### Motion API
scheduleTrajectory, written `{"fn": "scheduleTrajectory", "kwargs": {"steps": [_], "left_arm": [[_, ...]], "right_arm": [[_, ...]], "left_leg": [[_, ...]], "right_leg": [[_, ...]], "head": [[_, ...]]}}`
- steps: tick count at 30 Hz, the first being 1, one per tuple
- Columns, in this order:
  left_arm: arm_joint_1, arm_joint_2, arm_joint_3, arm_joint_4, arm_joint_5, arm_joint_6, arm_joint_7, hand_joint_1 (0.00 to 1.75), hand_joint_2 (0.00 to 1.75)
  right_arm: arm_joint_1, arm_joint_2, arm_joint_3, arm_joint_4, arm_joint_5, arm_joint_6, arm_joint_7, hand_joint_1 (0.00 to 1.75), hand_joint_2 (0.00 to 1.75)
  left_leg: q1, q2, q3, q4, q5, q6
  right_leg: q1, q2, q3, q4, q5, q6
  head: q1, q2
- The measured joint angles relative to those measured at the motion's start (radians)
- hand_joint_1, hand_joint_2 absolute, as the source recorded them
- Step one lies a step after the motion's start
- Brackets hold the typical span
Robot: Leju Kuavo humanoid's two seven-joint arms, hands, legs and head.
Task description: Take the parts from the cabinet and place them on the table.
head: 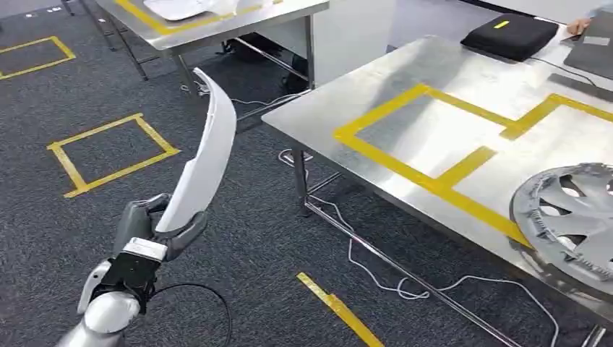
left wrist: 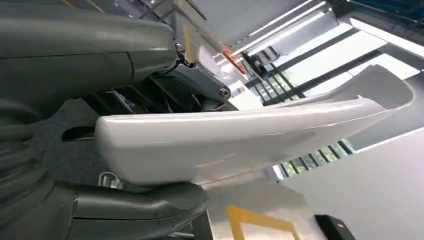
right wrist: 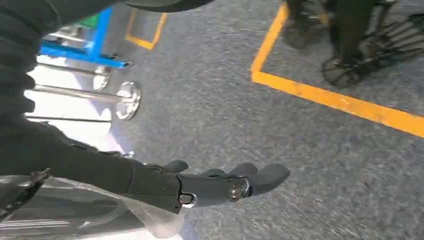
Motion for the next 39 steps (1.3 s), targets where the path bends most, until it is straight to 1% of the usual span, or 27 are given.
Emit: {"fn": "scheduleTrajectory", "kwargs": {"steps": [1,2,3,5,6,7,8,10,11,13,15,16,17,18,20,21,23,25,27,28,30,31,32,33,36,37,39], "left_arm": [[0.001,0.000,0.000,0.003,0.000,0.000,0.000,1.75,1.75],[0.001,0.000,0.000,0.007,0.000,0.000,0.000,1.75,1.75],[0.000,0.000,0.000,0.009,0.000,0.000,0.000,1.75,1.75],[-0.002,0.002,0.000,0.010,0.000,0.000,0.000,1.75,1.75],[-0.004,0.002,0.001,0.010,0.000,0.000,0.000,1.75,1.75],[-0.006,0.004,0.001,0.013,0.000,0.000,0.000,1.75,1.75],[-0.011,0.004,0.001,0.013,0.000,0.002,0.000,1.75,1.75],[-0.013,0.005,0.001,0.017,0.000,0.002,0.001,1.75,1.75],[-0.015,0.004,0.002,0.017,0.000,0.002,0.001,1.75,1.75],[-0.018,0.003,0.003,0.018,0.001,0.002,0.002,1.75,1.75],[-0.017,0.004,0.003,0.022,0.001,0.002,0.002,1.75,1.75],[-0.017,0.004,0.003,0.025,0.001,0.002,0.002,1.75,1.75],[-0.017,0.004,0.003,0.029,0.001,0.002,0.002,1.75,1.75],[-0.017,0.004,0.003,0.031,0.001,0.002,0.002,1.75,1.75],[-0.019,0.004,0.003,0.034,0.001,0.003,0.003,1.75,1.75],[-0.022,0.004,0.003,0.035,0.001,0.003,0.003,1.75,1.75],[-0.029,0.005,0.006,0.038,0.001,0.006,0.005,1.75,1.75],[-0.030,0.004,0.006,0.041,0.000,0.011,0.006,1.75,1.75],[-0.031,0.005,0.010,0.042,0.000,0.018,0.009,1.75,1.75],[-0.033,0.005,0.011,0.042,0.000,0.021,0.009,1.75,1.75],[-0.032,0.006,0.015,0.047,0.000,0.024,0.010,1.75,1.75],[-0.031,0.006,0.018,0.049,0.000,0.026,0.010,1.75,1.75],[-0.029,0.006,0.019,0.051,0.000,0.028,0.011,1.75,1.75],[-0.028,0.006,0.019,0.054,0.000,0.030,0.011,1.75,1.75],[-0.029,0.006,0.026,0.057,0.000,0.037,0.011,1.75,1.75],[-0.030,0.006,0.027,0.058,0.000,0.037,0.011,1.75,1.75],[-0.031,0.006,0.027,0.060,0.000,0.039,0.012,1.75,1.75]], "right_arm": [[0.001,0.000,0.000,0.000,0.001,0.000,0.000,0.00,1.75],[0.002,0.000,0.000,0.000,0.001,0.002,0.000,0.00,1.75],[0.002,0.000,0.000,0.001,0.001,0.002,0.000,0.00,1.75],[0.003,0.000,0.002,0.003,0.005,0.001,0.002,0.00,1.75],[0.003,0.000,0.008,0.006,0.013,-0.002,0.002,0.00,1.75],[0.001,0.000,0.010,0.008,0.016,-0.004,0.002,0.00,1.75],[0.001,-0.001,0.012,0.008,0.019,-0.005,0.002,0.00,1.75],[0.004,-0.001,0.016,0.009,0.020,-0.007,0.001,0.00,1.75],[0.004,-0.005,0.016,0.009,0.021,-0.008,0.001,0.00,1.75],[0.003,-0.005,0.019,0.012,0.021,-0.008,0.003,0.00,1.75],[0.000,-0.005,0.024,0.015,0.021,-0.007,0.003,0.00,1.75],[0.001,-0.005,0.025,0.016,0.021,-0.007,0.003,0.00,1.75],[0.002,-0.005,0.025,0.016,0.021,-0.007,0.003,0.00,1.75],[0.004,-0.006,0.025,0.016,0.022,-0.007,0.003,0.00,1.75],[0.004,-0.010,0.027,0.016,0.022,-0.007,0.003,0.00,1.75],[0.002,-0.010,0.029,0.016,0.022,-0.007,0.003,0.00,1.75],[0.000,-0.010,0.032,0.019,0.022,-0.007,0.003,0.00,1.75],[0.002,-0.010,0.034,0.021,0.024,-0.008,0.003,0.00,1.75],[0.001,-0.010,0.035,0.022,0.026,-0.008,0.004,0.00,1.75],[0.000,-0.010,0.036,0.023,0.027,-0.009,0.004,0.00,1.75],[0.000,-0.011,0.040,0.024,0.029,-0.011,0.004,0.00,1.75],[0.000,-0.011,0.041,0.024,0.029,-0.012,0.002,0.00,1.75],[0.001,-0.011,0.042,0.024,0.031,-0.013,0.002,0.00,1.75],[0.001,-0.011,0.043,0.024,0.033,-0.014,0.002,0.00,1.75],[0.001,-0.011,0.051,0.029,0.035,-0.015,0.003,0.00,1.75],[0.000,-0.011,0.052,0.032,0.035,-0.015,0.003,0.00,1.75],[0.000,-0.011,0.055,0.033,0.035,-0.016,0.003,0.00,1.75]], "left_leg": [[0.000,0.000,-0.025,0.048,-0.007,0.002],[0.000,-0.001,-0.026,0.043,0.012,0.005],[-0.001,-0.001,-0.009,-0.003,0.052,0.010],[-0.004,-0.021,0.067,-0.181,0.154,0.028],[-0.006,-0.051,0.096,-0.246,0.167,0.039],[-0.004,-0.059,0.099,-0.267,0.165,0.041],[-0.007,-0.056,0.097,-0.267,0.160,0.036],[-0.008,-0.050,0.096,-0.273,0.164,0.042],[0.002,-0.040,0.100,-0.286,0.172,0.047],[0.001,-0.029,0.101,-0.288,0.174,0.053],[-0.001,-0.016,0.099,-0.288,0.174,0.053],[-0.001,-0.008,0.098,-0.287,0.173,0.054],[0.000,-0.002,0.098,-0.287,0.173,0.053],[0.001,0.002,0.099,-0.287,0.172,0.051],[0.003,0.007,0.102,-0.285,0.168,0.044],[0.000,0.009,0.104,-0.282,0.165,0.038],[-0.006,0.011,0.101,-0.277,0.162,0.028],[-0.004,0.011,0.104,-0.280,0.164,0.021],[0.000,0.008,0.104,-0.264,0.145,0.008],[0.000,0.003,0.079,-0.210,0.111,0.004],[0.002,0.002,-0.004,-0.038,0.035,0.000],[0.002,0.002,-0.042,0.033,0.013,0.000],[0.002,0.002,-0.060,0.062,0.016,0.001],[0.002,0.002,-0.053,0.039,0.047,0.003],[-0.001,-0.006,0.057,-0.218,0.198,0.024],[-0.006,-0.012,0.073,-0.243,0.182,0.030],[-0.007,-0.011,0.074,-0.262,0.176,0.028]], "right_leg": [[0.002,0.011,0.000,0.000,0.000,0.000],[0.004,0.022,0.002,0.000,0.000,0.000],[0.006,0.032,0.003,0.001,0.000,0.000],[0.008,0.051,0.008,0.002,0.000,0.000],[0.007,0.057,0.005,0.002,0.000,0.001],[0.012,0.063,-0.002,0.009,0.000,0.006],[0.006,0.067,-0.010,0.008,0.003,0.012],[0.004,0.078,-0.012,0.003,0.007,0.027],[0.004,0.072,-0.021,0.009,0.000,0.029],[0.005,0.015,-0.060,0.092,-0.058,0.040],[0.000,0.001,-0.136,0.252,-0.128,0.051],[-0.002,0.000,-0.166,0.314,-0.145,0.055],[-0.003,-0.001,-0.169,0.318,-0.134,0.058],[-0.005,-0.002,-0.145,0.276,-0.102,0.060],[-0.007,-0.014,-0.044,0.091,-0.018,0.061],[-0.008,-0.028,-0.002,0.009,-0.011,0.061],[-0.003,-0.021,0.012,0.002,-0.017,0.040],[0.002,-0.019,0.011,0.005,-0.019,0.029],[-0.005,-0.017,0.018,-0.002,-0.015,0.015],[-0.005,-0.017,0.019,-0.002,-0.016,0.007],[-0.003,-0.015,0.020,-0.001,-0.019,0.001],[-0.002,-0.013,0.020,-0.001,-0.020,0.000],[-0.001,-0.011,0.022,-0.001,-0.021,-0.001],[0.000,-0.008,0.026,-0.001,-0.023,-0.001],[0.003,0.002,0.044,-0.001,-0.033,0.004],[0.007,0.003,0.043,0.000,-0.037,0.009],[0.005,0.004,0.035,0.003,-0.038,0.020]], "head": [[0.000,0.000],[0.000,0.000],[0.000,0.000],[0.000,0.000],[0.002,0.000],[0.002,0.000],[-0.001,0.000],[0.001,0.000],[0.000,0.000],[0.013,0.000],[0.012,0.000],[0.012,0.000],[0.013,0.000],[0.013,0.000],[0.013,0.000],[0.013,0.000],[0.009,0.000],[0.010,0.000],[0.010,0.000],[0.005,0.000],[0.004,0.000],[0.004,0.000],[0.004,0.000],[0.003,0.000],[0.003,0.000],[0.005,0.000],[0.007,0.000]]}}
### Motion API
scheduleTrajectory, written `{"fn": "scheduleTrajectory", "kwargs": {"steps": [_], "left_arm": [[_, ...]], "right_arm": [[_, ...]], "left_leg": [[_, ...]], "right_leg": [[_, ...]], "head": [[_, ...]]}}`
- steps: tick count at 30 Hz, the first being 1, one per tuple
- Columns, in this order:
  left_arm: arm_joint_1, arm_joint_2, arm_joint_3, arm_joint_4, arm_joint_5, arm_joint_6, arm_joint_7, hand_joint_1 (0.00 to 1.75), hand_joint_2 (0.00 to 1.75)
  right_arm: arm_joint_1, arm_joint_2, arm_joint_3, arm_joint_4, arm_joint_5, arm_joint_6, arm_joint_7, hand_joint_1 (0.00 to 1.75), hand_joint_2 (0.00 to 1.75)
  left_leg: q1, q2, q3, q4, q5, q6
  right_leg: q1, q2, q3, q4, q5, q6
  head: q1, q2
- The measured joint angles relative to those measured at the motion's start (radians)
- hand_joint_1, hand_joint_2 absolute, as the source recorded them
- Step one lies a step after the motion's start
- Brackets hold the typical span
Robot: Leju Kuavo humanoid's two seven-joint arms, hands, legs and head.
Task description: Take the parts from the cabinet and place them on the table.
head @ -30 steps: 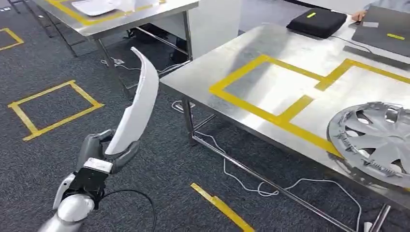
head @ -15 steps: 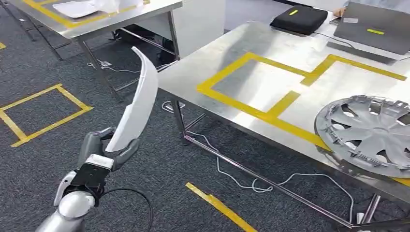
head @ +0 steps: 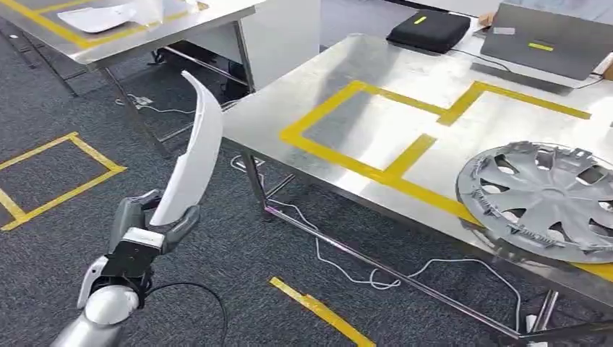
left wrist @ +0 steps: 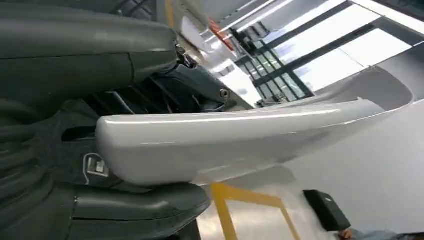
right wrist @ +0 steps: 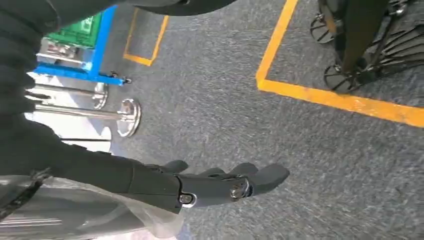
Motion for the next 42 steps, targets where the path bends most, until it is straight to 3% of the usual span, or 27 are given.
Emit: {"fn": "scheduleTrajectory", "kwargs": {"steps": [2,4,7,8,9,10,12,14,17,19,20,22,23,24,26,27,28,29,30,32,34,35,38,39,40,41,42], "left_arm": [[0.001,0.001,0.002,0.000,0.000,0.002,0.000,1.75,1.75],[-0.003,0.000,0.002,0.000,0.000,0.002,0.000,1.75,1.75],[-0.003,-0.001,0.002,0.001,0.000,0.002,0.000,1.75,1.75],[-0.002,-0.001,0.003,0.004,0.000,0.002,0.000,1.75,1.75],[-0.002,-0.001,0.003,0.006,0.000,0.002,0.000,1.75,1.75],[-0.002,-0.001,0.003,0.006,0.000,0.002,0.000,1.75,1.75],[-0.002,-0.001,0.003,0.007,0.000,0.002,0.000,1.75,1.75],[-0.005,-0.001,0.004,0.007,0.000,0.003,0.000,1.75,1.75],[-0.005,-0.001,0.005,0.007,0.000,0.002,0.000,1.75,1.75],[-0.008,-0.001,0.008,0.007,0.000,0.003,0.000,1.75,1.75],[-0.010,-0.001,0.008,0.008,0.000,0.003,0.000,1.75,1.75],[-0.008,-0.001,0.008,0.011,0.000,0.003,0.000,1.75,1.75],[-0.007,-0.001,0.008,0.014,0.000,0.003,0.000,1.75,1.75],[-0.006,-0.001,0.008,0.016,0.000,0.003,0.000,1.75,1.75],[-0.006,-0.001,0.008,0.017,0.000,0.003,0.000,1.75,1.75],[-0.007,0.000,0.008,0.017,0.000,0.003,0.000,1.75,1.75],[-0.008,0.001,0.009,0.017,0.000,0.003,0.000,1.75,1.75],[-0.008,0.002,0.010,0.018,0.000,0.003,0.000,1.75,1.75],[-0.011,0.002,0.010,0.018,0.000,0.003,0.000,1.75,1.75],[-0.009,0.002,0.010,0.018,0.000,0.003,0.000,1.75,1.75],[-0.010,0.002,0.011,0.018,0.000,0.003,0.000,1.75,1.75],[-0.014,0.001,0.012,0.018,0.000,0.003,0.000,1.75,1.75],[-0.017,0.000,0.012,0.018,0.000,0.003,0.000,1.75,1.75],[-0.015,-0.001,0.012,0.019,0.000,0.003,0.000,1.75,1.75],[-0.015,-0.001,0.012,0.019,0.000,0.003,0.000,1.75,1.75],[-0.015,-0.001,0.012,0.019,0.000,0.003,0.000,1.75,1.75],[-0.015,-0.001,0.012,0.019,0.000,0.003,0.000,1.75,1.75]], "right_arm": [[-0.001,0.000,0.003,0.000,0.000,-0.001,0.000,0.00,1.75],[-0.001,-0.004,0.003,0.000,0.000,-0.002,0.001,0.00,1.75],[0.001,-0.004,0.003,0.004,0.000,-0.002,0.001,0.00,1.75],[0.003,-0.004,0.003,0.005,0.000,-0.002,0.001,0.00,1.75],[0.004,-0.004,0.003,0.005,0.001,-0.002,0.002,0.00,1.75],[0.005,-0.005,0.003,0.005,0.001,-0.002,0.002,0.00,1.75],[0.003,-0.005,0.004,0.005,0.001,-0.002,0.002,0.00,1.75],[0.000,-0.005,0.004,0.007,0.001,-0.002,0.002,0.00,1.75],[0.005,-0.005,0.004,0.007,0.001,-0.003,-0.004,0.00,1.75],[0.004,-0.005,0.005,0.007,0.002,-0.003,0.009,0.00,1.75],[0.003,-0.006,0.006,0.007,0.003,-0.003,0.009,0.00,1.75],[0.002,-0.006,0.009,0.007,0.003,-0.006,0.006,0.00,1.75],[0.002,-0.006,0.011,0.007,0.003,-0.006,0.006,0.00,1.75],[0.003,-0.006,0.011,0.007,0.004,-0.006,0.006,0.00,1.75],[0.003,-0.006,0.012,0.007,0.004,-0.006,0.007,0.00,1.75],[0.003,-0.006,0.013,0.007,0.004,-0.006,0.010,0.00,1.75],[0.004,-0.005,0.013,0.008,0.004,-0.006,0.010,0.00,1.75],[0.001,-0.002,0.013,0.012,0.004,-0.006,0.010,0.00,1.75],[0.001,-0.002,0.014,0.012,0.004,-0.006,0.008,0.00,1.75],[0.001,-0.002,0.016,0.012,0.004,-0.006,0.007,0.00,1.75],[0.000,-0.005,0.019,0.012,0.005,-0.006,0.012,0.00,1.75],[-0.003,-0.004,0.019,0.012,0.005,-0.006,0.012,0.00,1.75],[-0.003,-0.005,0.021,0.014,0.006,-0.006,0.009,0.00,1.75],[-0.001,-0.005,0.021,0.014,0.007,-0.006,0.009,0.00,1.75],[0.002,-0.005,0.021,0.014,0.007,-0.006,0.010,0.00,1.75],[0.003,-0.005,0.021,0.014,0.008,-0.007,0.012,0.00,1.75],[0.003,-0.005,0.021,0.014,0.008,-0.007,0.012,0.00,1.75]], "left_leg": [[0.002,-0.001,0.002,-0.006,0.000,0.008],[0.010,0.000,0.013,-0.017,0.002,0.017],[0.007,0.002,0.013,-0.017,-0.004,0.025],[0.007,0.002,0.014,-0.016,-0.006,0.024],[0.007,0.002,0.017,-0.016,-0.008,0.024],[0.008,0.002,0.023,-0.016,-0.013,0.021],[0.009,0.002,0.040,-0.016,-0.024,0.014],[-0.002,0.002,0.037,-0.009,-0.033,0.002],[0.002,0.003,0.039,-0.011,-0.038,-0.010],[0.004,0.003,0.038,0.017,-0.059,-0.022],[0.005,0.003,0.006,0.083,-0.089,-0.026],[0.007,0.003,-0.085,0.249,-0.149,-0.030],[0.007,0.003,-0.123,0.307,-0.157,-0.030],[0.007,0.003,-0.138,0.316,-0.140,-0.028],[0.006,0.002,-0.106,0.214,-0.048,-0.018],[0.003,0.001,-0.071,0.122,0.010,-0.009],[-0.004,-0.002,-0.044,0.052,0.036,0.006],[-0.006,-0.001,-0.031,0.037,0.020,0.013],[-0.009,-0.001,-0.025,0.019,0.006,0.012],[-0.010,-0.004,-0.023,0.005,0.002,0.022],[0.000,-0.005,0.011,-0.014,0.003,0.029],[0.001,-0.005,0.017,-0.017,0.000,0.032],[0.000,-0.004,0.024,-0.018,-0.014,0.036],[0.000,-0.004,0.032,-0.018,-0.021,0.035],[0.001,-0.005,0.043,-0.018,-0.029,0.034],[0.002,-0.006,0.056,-0.018,-0.038,0.031],[0.002,-0.005,0.073,-0.018,-0.050,0.027]], "right_leg": [[0.000,-0.001,0.005,-0.005,-0.002,0.014],[-0.001,-0.004,-0.021,0.042,-0.036,0.022],[-0.007,-0.005,-0.152,0.278,-0.126,0.032],[-0.007,-0.005,-0.180,0.317,-0.129,0.034],[-0.007,-0.005,-0.185,0.310,-0.107,0.035],[-0.008,-0.005,-0.163,0.249,-0.056,0.035],[-0.008,-0.015,-0.078,0.064,0.045,0.031],[-0.003,-0.027,-0.040,0.009,0.031,0.025],[0.000,-0.021,-0.045,0.014,0.019,0.002],[-0.007,-0.020,-0.028,0.007,0.016,-0.011],[-0.007,-0.020,-0.021,0.007,0.010,-0.019],[-0.006,-0.019,-0.010,0.007,-0.001,-0.026],[-0.005,-0.017,-0.003,0.007,-0.007,-0.026],[-0.004,-0.015,0.005,0.007,-0.013,-0.026],[-0.001,-0.010,0.027,0.007,-0.026,-0.023],[0.000,-0.009,0.039,0.007,-0.035,-0.022],[-0.002,-0.009,0.032,0.004,-0.043,-0.019],[0.005,-0.008,0.043,0.007,-0.052,-0.008],[0.000,-0.008,0.042,0.005,-0.052,-0.002],[-0.001,-0.011,0.053,0.007,-0.035,0.019],[-0.001,-0.011,0.045,0.028,-0.052,0.029],[-0.002,-0.012,0.018,0.076,-0.064,0.033],[-0.007,-0.011,-0.135,0.291,-0.142,0.041],[-0.007,-0.011,-0.167,0.313,-0.144,0.043],[-0.009,-0.012,-0.171,0.288,-0.117,0.045],[-0.010,-0.012,-0.158,0.228,-0.070,0.046],[-0.012,-0.013,-0.127,0.131,-0.003,0.045]], "head": [[-0.001,0.000],[0.006,0.000],[0.010,0.000],[0.010,0.000],[0.010,0.000],[0.011,0.000],[0.011,0.000],[0.010,0.000],[0.006,0.000],[0.001,0.000],[-0.005,0.000],[-0.003,0.000],[-0.005,0.000],[-0.003,0.000],[-0.004,0.000],[-0.004,0.000],[-0.004,0.000],[0.002,0.000],[-0.001,0.000],[0.000,0.000],[0.003,0.000],[0.009,0.000],[0.011,0.000],[0.013,0.000],[0.012,0.000],[0.013,0.000],[0.012,0.000]]}}
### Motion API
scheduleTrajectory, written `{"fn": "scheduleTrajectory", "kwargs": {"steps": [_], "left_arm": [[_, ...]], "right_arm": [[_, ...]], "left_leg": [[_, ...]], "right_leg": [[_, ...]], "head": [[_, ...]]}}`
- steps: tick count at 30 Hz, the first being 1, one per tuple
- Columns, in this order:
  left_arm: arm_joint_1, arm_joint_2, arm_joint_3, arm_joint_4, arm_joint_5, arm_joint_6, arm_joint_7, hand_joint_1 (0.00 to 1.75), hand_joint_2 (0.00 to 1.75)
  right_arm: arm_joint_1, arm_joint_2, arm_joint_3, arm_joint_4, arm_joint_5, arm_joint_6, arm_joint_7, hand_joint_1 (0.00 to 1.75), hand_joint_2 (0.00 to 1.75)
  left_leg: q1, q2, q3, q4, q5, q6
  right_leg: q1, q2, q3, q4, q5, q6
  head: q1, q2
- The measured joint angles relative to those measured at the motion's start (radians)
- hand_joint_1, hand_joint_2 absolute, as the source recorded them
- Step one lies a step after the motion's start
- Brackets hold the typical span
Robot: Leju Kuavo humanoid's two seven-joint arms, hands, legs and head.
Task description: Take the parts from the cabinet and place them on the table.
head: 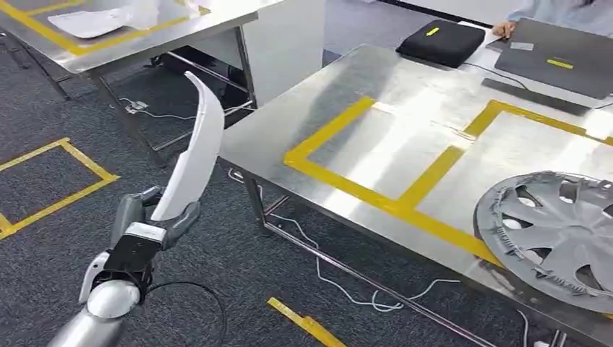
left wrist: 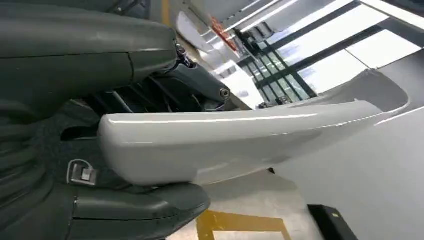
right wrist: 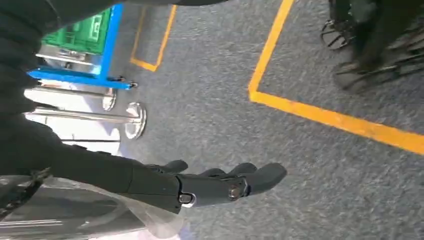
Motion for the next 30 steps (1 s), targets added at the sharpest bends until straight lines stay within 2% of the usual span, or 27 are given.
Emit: {"fn": "scheduleTrajectory", "kwargs": {"steps": [1,2,3,4,6,7,8,9,11,12,13,14,15,16,17,18,19,21,22,23,24,26,27,28,29,30], "left_arm": [[-0.001,0.000,0.000,0.000,0.000,0.000,0.000,1.75,1.75],[-0.001,0.000,0.000,0.001,0.000,0.000,0.000,1.75,1.75],[-0.003,0.000,0.000,0.002,0.000,0.000,0.000,1.75,1.75],[-0.004,0.000,0.000,0.002,0.000,0.000,0.000,1.75,1.75],[-0.006,0.000,0.000,0.003,0.000,0.000,0.000,1.75,1.75],[-0.007,0.000,0.000,0.003,0.000,-0.001,0.000,1.75,1.75],[-0.011,0.001,0.000,0.003,0.000,-0.001,0.000,1.75,1.75],[-0.013,0.002,-0.001,0.004,0.000,-0.002,-0.001,1.75,1.75],[-0.012,0.002,-0.001,0.006,0.000,-0.006,-0.002,1.75,1.75],[-0.012,0.002,-0.001,0.009,0.000,-0.009,-0.002,1.75,1.75],[-0.012,0.002,-0.002,0.012,0.001,-0.011,-0.003,1.75,1.75],[-0.013,0.002,-0.002,0.014,0.001,-0.013,-0.004,1.75,1.75],[-0.013,0.003,-0.002,0.016,0.001,-0.014,-0.005,1.75,1.75],[-0.013,0.006,-0.002,0.017,0.001,-0.015,-0.005,1.75,1.75],[-0.014,0.010,-0.002,0.019,0.001,-0.015,-0.005,1.75,1.75],[-0.014,0.011,-0.002,0.024,0.002,-0.016,-0.006,1.75,1.75],[-0.014,0.011,-0.003,0.025,0.002,-0.018,-0.007,1.75,1.75],[-0.022,0.011,-0.004,0.026,0.002,-0.021,-0.008,1.75,1.75],[-0.029,0.012,-0.004,0.026,0.002,-0.024,-0.008,1.75,1.75],[-0.036,0.012,-0.004,0.027,0.002,-0.026,-0.008,1.75,1.75],[-0.042,0.010,-0.004,0.028,0.003,-0.029,-0.008,1.75,1.75],[-0.052,0.010,-0.006,0.037,0.000,-0.037,-0.005,1.75,1.75],[-0.059,0.010,-0.008,0.045,-0.001,-0.042,0.000,1.75,1.75],[-0.064,0.010,-0.011,0.052,-0.003,-0.044,0.003,1.75,1.75],[-0.069,0.010,-0.014,0.058,-0.004,-0.045,0.004,1.75,1.75],[-0.075,0.010,-0.015,0.063,-0.007,-0.046,0.005,1.75,1.75]], "right_arm": [[0.000,0.000,0.000,0.000,0.000,0.000,0.000,0.00,1.75],[-0.001,0.000,0.000,0.002,0.000,0.001,0.000,0.00,1.75],[-0.003,0.000,0.001,0.002,0.001,0.001,-0.006,0.00,1.75],[-0.002,0.000,0.002,0.002,0.001,0.001,-0.007,0.00,1.75],[-0.001,0.000,0.002,0.002,0.003,0.001,0.004,0.00,1.75],[-0.002,0.000,0.004,0.002,0.003,0.002,0.006,0.00,1.75],[-0.002,-0.001,0.005,0.002,0.003,0.002,0.006,0.00,1.75],[-0.004,-0.002,0.006,0.002,0.003,0.002,0.006,0.00,1.75],[-0.006,-0.002,0.006,0.002,0.004,0.002,0.003,0.00,1.75],[-0.006,-0.002,0.007,0.002,0.005,0.002,0.003,0.00,1.75],[-0.005,-0.002,0.007,0.003,0.005,0.003,0.003,0.00,1.75],[-0.006,-0.002,0.007,0.003,0.006,0.004,0.003,0.00,1.75],[-0.007,-0.002,0.008,0.004,0.006,0.005,0.003,0.00,1.75],[-0.009,-0.002,0.008,0.005,0.006,0.005,0.003,0.00,1.75],[-0.008,-0.002,0.008,0.009,0.006,0.006,0.003,0.00,1.75],[-0.011,-0.002,0.008,0.010,0.008,0.006,0.002,0.00,1.75],[-0.013,-0.002,0.009,0.011,0.008,0.006,0.003,0.00,1.75],[-0.011,-0.002,0.011,0.011,0.009,0.006,0.004,0.00,1.75],[-0.012,-0.005,0.013,0.011,0.010,0.007,0.004,0.00,1.75],[-0.012,-0.006,0.015,0.011,0.011,0.007,0.005,0.00,1.75],[-0.016,-0.006,0.016,0.011,0.011,0.007,0.006,0.00,1.75],[-0.022,-0.006,0.021,0.013,0.013,0.010,0.006,0.00,1.75],[-0.020,-0.006,0.025,0.014,0.014,0.010,0.006,0.00,1.75],[-0.020,-0.006,0.026,0.014,0.015,0.010,0.006,0.00,1.75],[-0.020,-0.007,0.027,0.014,0.015,0.010,0.006,0.00,1.75],[-0.020,-0.009,0.029,0.014,0.016,0.010,0.006,0.00,1.75]], "left_leg": [[0.000,0.001,0.013,0.000,-0.012,-0.005],[-0.003,0.002,0.018,0.002,-0.021,-0.011],[-0.004,0.001,0.015,0.003,-0.025,-0.018],[-0.003,0.002,0.015,-0.001,-0.031,-0.025],[-0.002,0.001,0.030,0.009,-0.032,-0.035],[0.000,0.002,0.012,0.045,-0.028,-0.038],[0.000,0.002,-0.018,0.107,-0.028,-0.042],[0.002,0.003,-0.060,0.179,-0.045,-0.046],[0.005,0.003,-0.149,0.306,-0.127,-0.054],[0.005,0.003,-0.177,0.333,-0.150,-0.055],[0.006,0.003,-0.183,0.319,-0.137,-0.055],[0.007,0.002,-0.174,0.271,-0.092,-0.055],[0.007,-0.001,-0.152,0.192,-0.023,-0.051],[0.007,-0.016,-0.128,0.104,0.054,-0.049],[0.009,-0.057,-0.119,0.060,0.083,-0.044],[0.007,-0.062,-0.126,0.048,0.029,-0.039],[0.005,-0.062,-0.123,0.046,0.058,-0.035],[0.003,-0.048,-0.120,0.045,0.066,-0.027],[0.012,-0.035,-0.109,0.029,0.071,-0.021],[0.012,-0.025,-0.101,0.023,0.070,-0.015],[0.011,-0.018,-0.098,0.021,0.068,-0.009],[0.008,0.005,-0.096,0.021,0.063,-0.003],[0.006,0.015,-0.095,0.021,0.060,-0.002],[0.006,0.022,-0.093,0.021,0.057,-0.001],[0.005,0.031,-0.088,0.021,0.053,-0.003],[0.005,0.039,-0.082,0.021,0.049,-0.004]], "right_leg": [[-0.002,-0.004,0.028,-0.087,0.067,0.000],[0.003,-0.007,0.027,-0.101,0.056,-0.006],[0.006,-0.010,0.033,-0.108,0.031,-0.024],[0.009,-0.006,0.044,-0.105,0.047,-0.034],[0.008,-0.005,0.057,-0.106,0.044,-0.051],[0.004,-0.005,0.068,-0.113,0.042,-0.056],[0.003,-0.005,0.077,-0.113,0.039,-0.060],[0.003,-0.004,0.082,-0.113,0.034,-0.066],[0.004,0.006,0.094,-0.113,0.022,-0.069],[0.004,0.012,0.101,-0.113,0.015,-0.068],[0.004,0.020,0.110,-0.113,0.009,-0.068],[0.004,0.031,0.120,-0.113,0.003,-0.067],[0.004,0.041,0.131,-0.113,-0.003,-0.064],[0.004,0.051,0.139,-0.113,-0.009,-0.061],[0.001,0.059,0.128,-0.114,-0.013,-0.057],[0.001,0.072,0.132,-0.111,-0.013,-0.051],[-0.001,0.077,0.124,-0.109,-0.017,-0.043],[-0.004,0.095,0.118,-0.118,-0.018,-0.029],[-0.001,0.095,0.121,-0.118,-0.025,-0.022],[0.002,0.051,0.115,-0.097,-0.039,-0.019],[0.003,0.027,0.086,-0.043,-0.069,-0.018],[0.002,0.010,-0.011,0.127,-0.136,-0.012],[0.002,0.010,-0.048,0.181,-0.148,-0.010],[0.002,0.010,-0.059,0.185,-0.132,-0.010],[0.003,0.008,-0.048,0.148,-0.095,-0.011],[0.004,0.002,-0.015,0.070,-0.043,-0.014]], "head": [[0.001,0.000],[-0.001,0.000],[-0.002,0.000],[-0.003,0.000],[-0.002,0.000],[-0.002,0.000],[-0.006,0.000],[-0.007,0.000],[-0.006,0.000],[-0.007,0.000],[-0.008,0.000],[-0.007,0.000],[-0.008,0.000],[-0.008,0.000],[-0.007,0.000],[-0.005,0.000],[-0.006,0.000],[-0.006,0.000],[-0.006,0.000],[-0.004,0.000],[0.003,0.000],[0.002,0.000],[0.002,0.000],[0.003,0.000],[0.003,0.000],[0.004,0.000]]}}
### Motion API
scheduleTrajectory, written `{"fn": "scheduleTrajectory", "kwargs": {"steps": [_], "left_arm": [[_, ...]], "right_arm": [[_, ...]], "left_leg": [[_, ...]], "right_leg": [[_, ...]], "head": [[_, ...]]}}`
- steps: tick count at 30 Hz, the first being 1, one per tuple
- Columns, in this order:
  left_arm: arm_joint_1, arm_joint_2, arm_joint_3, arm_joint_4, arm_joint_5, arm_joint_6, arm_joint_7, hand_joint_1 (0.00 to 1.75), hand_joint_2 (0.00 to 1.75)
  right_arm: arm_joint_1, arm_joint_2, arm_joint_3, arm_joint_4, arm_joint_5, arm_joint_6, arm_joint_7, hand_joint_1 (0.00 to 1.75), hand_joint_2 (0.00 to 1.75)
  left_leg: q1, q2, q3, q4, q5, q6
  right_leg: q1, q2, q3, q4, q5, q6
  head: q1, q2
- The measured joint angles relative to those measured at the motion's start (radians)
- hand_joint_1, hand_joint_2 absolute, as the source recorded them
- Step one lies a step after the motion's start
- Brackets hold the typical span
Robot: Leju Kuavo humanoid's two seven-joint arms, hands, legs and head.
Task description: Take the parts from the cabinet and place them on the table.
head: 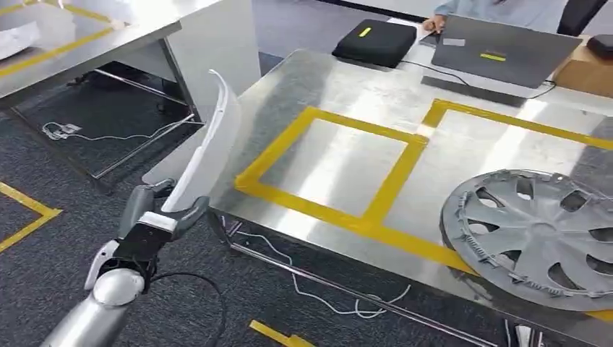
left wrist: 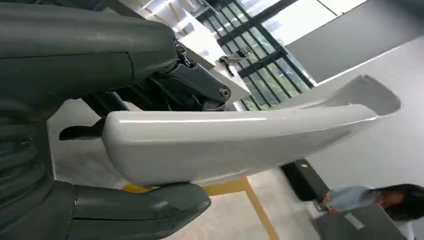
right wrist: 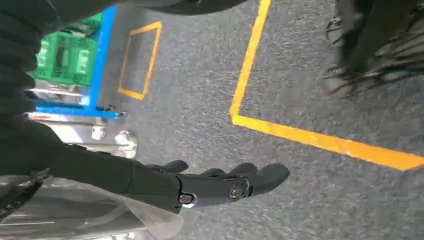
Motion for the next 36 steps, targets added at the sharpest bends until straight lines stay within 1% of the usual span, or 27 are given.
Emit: {"fn": "scheduleTrajectory", "kwargs": {"steps": [1,2,3,7,8,9,10,11,12,13,14,15,17,18,19,22,23,24,25,27,28,29,30,32,33,34,36], "left_arm": [[-0.007,0.000,-0.002,0.005,-0.004,-0.001,0.002,1.75,1.75],[-0.018,0.000,-0.005,0.011,-0.006,-0.003,0.006,1.75,1.75],[-0.030,0.001,-0.008,0.019,-0.014,-0.003,0.013,1.75,1.75],[-0.085,0.001,-0.030,0.059,-0.051,0.007,0.047,1.75,1.75],[-0.102,0.001,-0.034,0.070,-0.061,0.011,0.056,1.75,1.75],[-0.118,0.001,-0.037,0.083,-0.075,0.020,0.063,1.75,1.75],[-0.130,0.001,-0.042,0.100,-0.088,0.029,0.075,1.75,1.75],[-0.140,0.001,-0.046,0.117,-0.096,0.034,0.083,1.75,1.75],[-0.145,0.001,-0.048,0.130,-0.098,0.035,0.086,1.75,1.75],[-0.148,0.001,-0.051,0.140,-0.100,0.036,0.089,1.75,1.75],[-0.151,0.001,-0.054,0.148,-0.103,0.037,0.090,1.75,1.75],[-0.155,0.001,-0.058,0.154,-0.104,0.037,0.091,1.75,1.75],[-0.167,0.001,-0.060,0.163,-0.106,0.039,0.091,1.75,1.75],[-0.171,0.002,-0.061,0.167,-0.108,0.041,0.091,1.75,1.75],[-0.175,0.002,-0.061,0.172,-0.111,0.045,0.093,1.75,1.75],[-0.190,-0.004,-0.071,0.192,-0.137,0.060,0.116,1.75,1.75],[-0.204,-0.006,-0.075,0.205,-0.148,0.063,0.125,1.75,1.75],[-0.217,-0.009,-0.076,0.219,-0.155,0.069,0.131,1.75,1.75],[-0.224,-0.013,-0.076,0.228,-0.163,0.074,0.134,1.75,1.75],[-0.229,-0.013,-0.079,0.252,-0.172,0.077,0.139,1.75,1.75],[-0.230,-0.013,-0.081,0.266,-0.180,0.078,0.143,1.75,1.75],[-0.233,-0.014,-0.084,0.281,-0.190,0.079,0.146,1.75,1.75],[-0.239,-0.016,-0.089,0.294,-0.201,0.081,0.150,1.75,1.75],[-0.256,-0.019,-0.096,0.321,-0.229,0.087,0.164,1.75,1.75],[-0.268,-0.021,-0.100,0.333,-0.243,0.092,0.170,1.75,1.75],[-0.280,-0.023,-0.101,0.347,-0.256,0.098,0.178,1.75,1.75],[-0.295,-0.028,-0.105,0.371,-0.269,0.103,0.190,1.75,1.75]], "right_arm": [[-0.001,-0.001,0.003,0.000,0.002,0.000,-0.001,0.00,1.75],[-0.003,-0.001,0.005,0.000,0.003,0.001,0.000,0.00,1.75],[-0.010,-0.002,0.009,0.000,0.005,0.002,-0.001,0.00,1.75],[-0.016,-0.002,0.024,0.003,0.008,0.002,-0.001,0.00,1.75],[-0.017,-0.002,0.027,0.003,0.008,0.002,-0.001,0.00,1.75],[-0.018,-0.002,0.031,0.003,0.008,0.002,0.003,0.00,1.75],[-0.020,-0.002,0.035,0.003,0.007,0.002,0.002,0.00,1.75],[-0.023,-0.002,0.039,0.004,0.006,0.002,0.002,0.00,1.75],[-0.023,-0.002,0.043,0.004,0.005,0.002,0.002,0.00,1.75],[-0.023,-0.002,0.046,0.004,0.005,0.002,0.002,0.00,1.75],[-0.022,-0.002,0.047,0.005,0.005,0.002,0.002,0.00,1.75],[-0.022,-0.002,0.048,0.005,0.005,0.002,0.002,0.00,1.75],[-0.022,-0.002,0.052,0.007,0.005,0.002,0.002,0.00,1.75],[-0.021,-0.002,0.053,0.008,0.005,0.002,0.002,0.00,1.75],[-0.024,-0.002,0.053,0.008,0.005,0.002,0.002,0.00,1.75],[-0.019,-0.002,0.055,0.009,0.001,0.002,0.002,0.00,1.75],[-0.017,-0.003,0.056,0.009,-0.001,0.002,0.002,0.00,1.75],[-0.017,-0.004,0.059,0.010,-0.002,0.002,0.003,0.00,1.75],[-0.019,-0.004,0.063,0.012,-0.002,0.003,0.011,0.00,1.75],[-0.025,-0.004,0.069,0.013,-0.003,0.003,0.011,0.00,1.75],[-0.025,-0.004,0.070,0.013,-0.003,0.003,0.011,0.00,1.75],[-0.024,-0.004,0.071,0.014,-0.003,0.003,0.011,0.00,1.75],[-0.023,-0.004,0.074,0.014,-0.003,0.003,0.011,0.00,1.75],[-0.025,-0.005,0.080,0.014,-0.005,0.003,0.018,0.00,1.75],[-0.026,-0.005,0.084,0.014,-0.010,0.005,0.019,0.00,1.75],[-0.029,-0.005,0.087,0.014,-0.013,0.006,0.018,0.00,1.75],[-0.029,-0.005,0.095,0.014,-0.015,0.008,0.018,0.00,1.75]], "left_leg": [[0.000,0.009,0.007,0.000,-0.005,-0.002],[-0.003,0.015,0.013,0.000,-0.009,-0.006],[-0.011,0.021,0.013,0.005,-0.015,-0.014],[-0.010,0.055,0.019,0.000,-0.018,-0.030],[-0.006,0.024,0.015,0.015,-0.032,-0.038],[-0.004,-0.004,-0.004,0.058,-0.061,-0.043],[-0.002,-0.016,-0.033,0.127,-0.098,-0.047],[0.001,-0.021,-0.078,0.224,-0.141,-0.051],[0.003,-0.022,-0.113,0.297,-0.163,-0.053],[0.004,-0.022,-0.128,0.325,-0.161,-0.054],[0.005,-0.022,-0.121,0.306,-0.135,-0.054],[0.006,-0.024,-0.095,0.244,-0.089,-0.053],[0.010,-0.055,-0.016,0.063,0.008,-0.049],[0.014,-0.098,0.002,0.033,-0.008,-0.045],[0.014,-0.108,0.007,0.006,-0.009,-0.044],[0.004,-0.088,0.004,0.014,-0.010,-0.029],[0.015,-0.074,0.006,0.001,-0.003,-0.018],[0.013,-0.064,0.010,-0.001,-0.001,-0.014],[0.011,-0.056,0.009,-0.002,-0.001,-0.004],[0.005,-0.029,0.009,-0.002,-0.004,0.000],[0.003,-0.016,0.008,-0.001,-0.005,0.001],[0.002,-0.004,0.009,-0.001,-0.006,0.002],[0.001,0.007,0.010,-0.001,-0.007,0.001],[0.001,0.017,0.014,0.000,-0.012,-0.005],[0.001,0.023,0.016,0.000,-0.015,-0.009],[-0.009,0.030,0.012,0.003,-0.018,-0.016],[-0.007,0.036,0.015,0.002,-0.017,-0.023]], "right_leg": [[0.002,-0.015,0.045,-0.093,0.049,-0.005],[0.008,-0.067,0.083,-0.174,0.079,-0.014],[0.017,-0.079,0.094,-0.190,0.070,-0.019],[0.013,-0.036,0.092,-0.197,0.082,-0.038],[0.008,-0.027,0.096,-0.200,0.086,-0.042],[0.004,-0.020,0.096,-0.200,0.087,-0.045],[0.003,-0.011,0.096,-0.200,0.087,-0.046],[0.003,0.001,0.096,-0.200,0.087,-0.046],[0.003,0.014,0.096,-0.200,0.087,-0.046],[0.003,0.028,0.096,-0.199,0.087,-0.046],[0.002,0.041,0.098,-0.199,0.087,-0.046],[0.001,0.056,0.099,-0.197,0.086,-0.045],[-0.001,0.081,0.103,-0.192,0.083,-0.040],[-0.003,0.089,0.100,-0.192,0.081,-0.034],[-0.001,0.102,0.091,-0.183,0.081,-0.025],[-0.011,0.124,0.084,-0.194,0.090,-0.004],[-0.011,0.130,0.070,-0.192,0.087,0.003],[-0.005,0.076,0.062,-0.170,0.072,0.005],[-0.004,0.036,0.034,-0.113,0.040,0.007],[-0.004,0.009,-0.046,0.044,-0.025,0.009],[-0.004,0.005,-0.078,0.105,-0.040,0.009],[-0.004,0.005,-0.085,0.116,-0.032,0.009],[-0.004,0.004,-0.068,0.080,-0.003,0.007],[-0.003,-0.009,0.021,-0.088,0.078,0.000],[0.001,-0.026,0.067,-0.171,0.099,-0.006],[0.008,-0.037,0.088,-0.194,0.083,-0.009],[0.009,-0.029,0.085,-0.191,0.084,-0.016]], "head": [[-0.001,0.000],[0.000,0.000],[-0.001,0.000],[-0.002,0.000],[-0.004,0.000],[-0.008,0.000],[-0.009,0.000],[-0.009,0.000],[-0.009,0.000],[-0.009,0.000],[-0.009,0.000],[-0.009,0.000],[-0.010,0.000],[-0.008,0.000],[-0.008,0.000],[-0.008,0.000],[-0.009,0.000],[-0.004,0.000],[0.003,0.000],[0.002,0.000],[0.002,0.000],[0.002,0.000],[0.003,0.000],[0.002,0.000],[0.002,0.000],[0.003,0.000],[0.002,0.000]]}}
